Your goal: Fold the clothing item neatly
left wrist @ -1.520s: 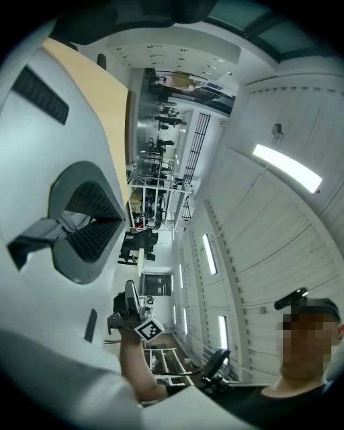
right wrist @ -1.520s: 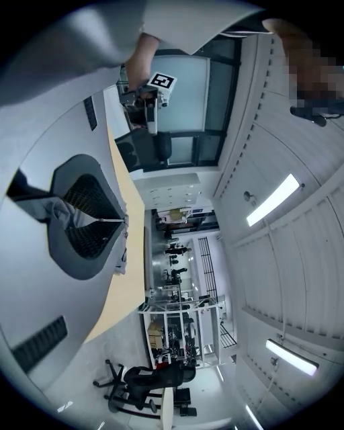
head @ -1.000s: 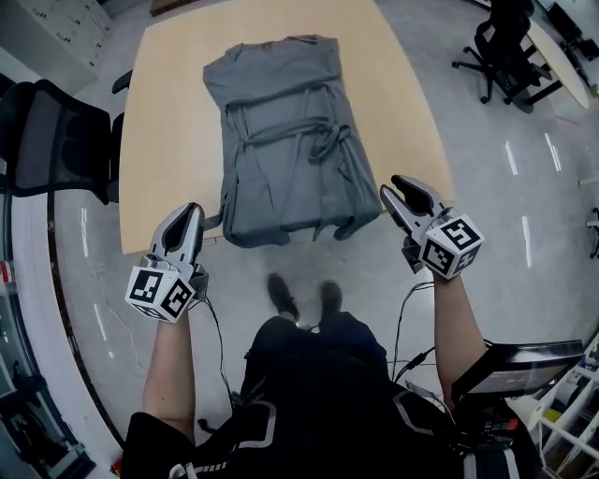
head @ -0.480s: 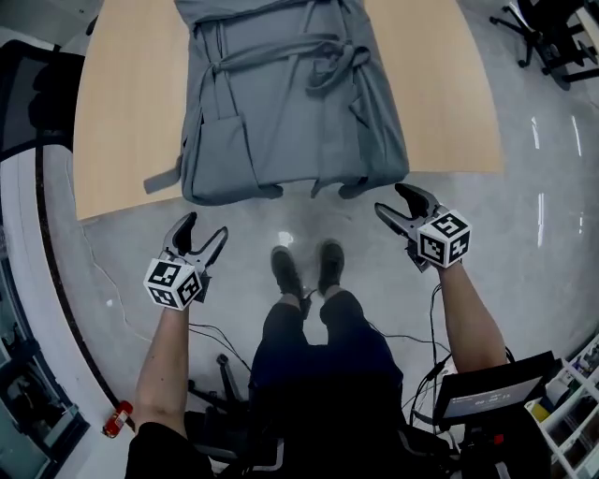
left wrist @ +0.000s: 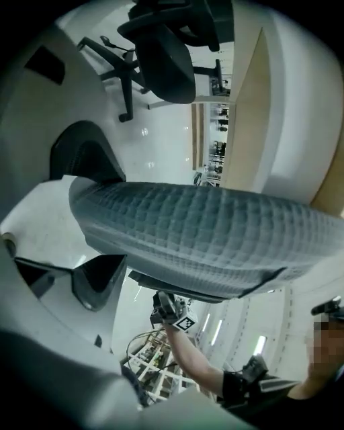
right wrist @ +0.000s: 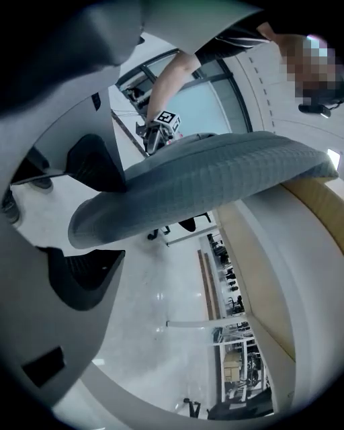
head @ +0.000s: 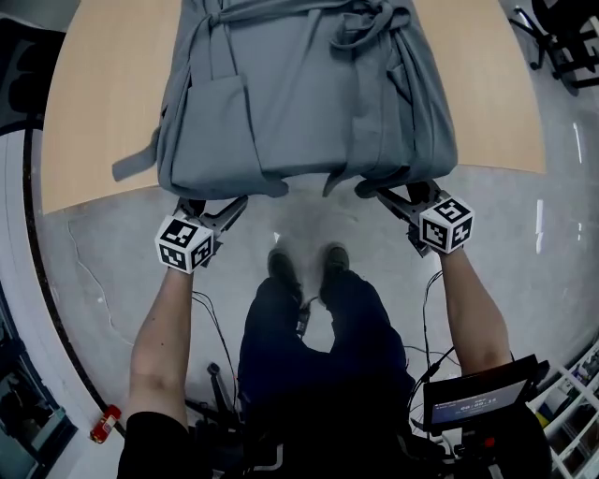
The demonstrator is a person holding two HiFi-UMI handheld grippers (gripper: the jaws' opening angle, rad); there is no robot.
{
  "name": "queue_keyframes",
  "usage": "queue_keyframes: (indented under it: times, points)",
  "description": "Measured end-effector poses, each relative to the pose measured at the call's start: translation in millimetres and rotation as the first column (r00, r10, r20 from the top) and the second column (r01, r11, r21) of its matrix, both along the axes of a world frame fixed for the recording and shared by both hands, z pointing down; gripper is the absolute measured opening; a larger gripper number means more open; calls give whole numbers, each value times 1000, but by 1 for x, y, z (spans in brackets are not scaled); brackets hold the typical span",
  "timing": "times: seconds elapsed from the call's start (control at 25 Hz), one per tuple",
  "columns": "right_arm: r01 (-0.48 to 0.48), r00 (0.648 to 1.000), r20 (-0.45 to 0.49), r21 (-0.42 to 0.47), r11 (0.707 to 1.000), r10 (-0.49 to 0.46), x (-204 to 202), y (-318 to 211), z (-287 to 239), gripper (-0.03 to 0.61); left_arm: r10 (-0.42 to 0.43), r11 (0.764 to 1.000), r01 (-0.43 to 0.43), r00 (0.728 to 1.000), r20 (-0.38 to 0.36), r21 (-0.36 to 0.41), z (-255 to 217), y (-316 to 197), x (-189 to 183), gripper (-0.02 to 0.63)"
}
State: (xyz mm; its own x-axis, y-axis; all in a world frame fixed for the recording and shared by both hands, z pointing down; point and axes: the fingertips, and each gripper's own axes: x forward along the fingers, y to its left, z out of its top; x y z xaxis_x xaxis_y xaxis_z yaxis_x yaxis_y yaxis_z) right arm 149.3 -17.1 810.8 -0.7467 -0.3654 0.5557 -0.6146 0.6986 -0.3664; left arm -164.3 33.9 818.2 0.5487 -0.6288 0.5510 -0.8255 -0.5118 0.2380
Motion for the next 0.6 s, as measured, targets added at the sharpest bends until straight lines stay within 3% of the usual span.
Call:
queue_keyframes:
  times: [0.12,0.2,0.36,0.48,0.6]
  points:
    - [12,1000,10,6,1000,-12,1,3,5,241,24,1000,-24,999,31,12,11,-7,6,324]
    - [11,1000,10,14,1000,-11,2,9,7,87,39,999,-40,998,42,7,18,-6,11,322]
    - [9,1000,23,6,1000,-9,3,14,10,69,49,999,-49,998,32,0,29,-2,21,285]
    - [9,1000,29,-12,1000,-8,4,18,9,23,7,1000,-7,1000,-9,-2,29,1,19,44]
    - [7,999,37,-56,998,-5,6,37,-4,20,39,998,-40,999,-22,-40,27,21,28,37]
